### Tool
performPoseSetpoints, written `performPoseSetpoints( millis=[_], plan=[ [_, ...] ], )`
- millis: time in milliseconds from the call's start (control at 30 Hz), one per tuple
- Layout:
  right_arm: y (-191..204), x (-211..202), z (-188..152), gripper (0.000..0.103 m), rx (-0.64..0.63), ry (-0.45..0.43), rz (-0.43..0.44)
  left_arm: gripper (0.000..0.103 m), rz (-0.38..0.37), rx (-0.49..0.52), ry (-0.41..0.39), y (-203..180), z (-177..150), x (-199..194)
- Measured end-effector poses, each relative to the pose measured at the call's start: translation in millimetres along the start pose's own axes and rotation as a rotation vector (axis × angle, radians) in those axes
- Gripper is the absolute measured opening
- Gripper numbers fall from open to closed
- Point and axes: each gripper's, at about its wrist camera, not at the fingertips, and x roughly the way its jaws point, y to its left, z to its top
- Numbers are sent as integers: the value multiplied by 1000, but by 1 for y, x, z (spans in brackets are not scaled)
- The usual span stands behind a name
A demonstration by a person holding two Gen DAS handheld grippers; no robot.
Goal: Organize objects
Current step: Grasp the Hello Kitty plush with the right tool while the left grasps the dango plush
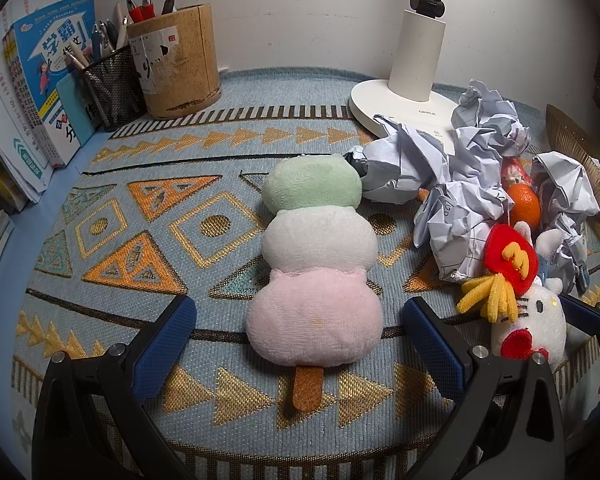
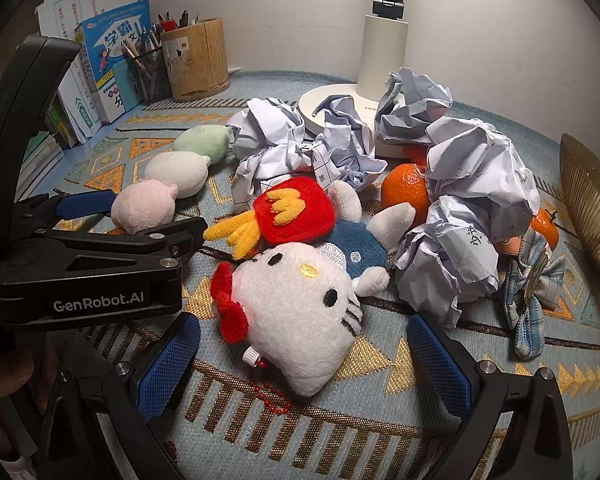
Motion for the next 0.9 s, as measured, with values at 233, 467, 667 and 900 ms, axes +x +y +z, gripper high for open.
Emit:
performPoseSetpoints(
  millis=[233,467,667,900],
  plan=[
    [-2,-2,-1,103,3,-1,2,103,0,0,0,-1,1,0],
    [-3,-2,-1,103,2,0,1,103,-1,0,-1,-1,1,0],
    [-3,-2,-1,103,0,-1,-2,103,-1,1,-1,-2,1,1],
    [-6,-4,-2,103,12,-4,-5,103,-1,4,-1,-2,2,0]
  ],
)
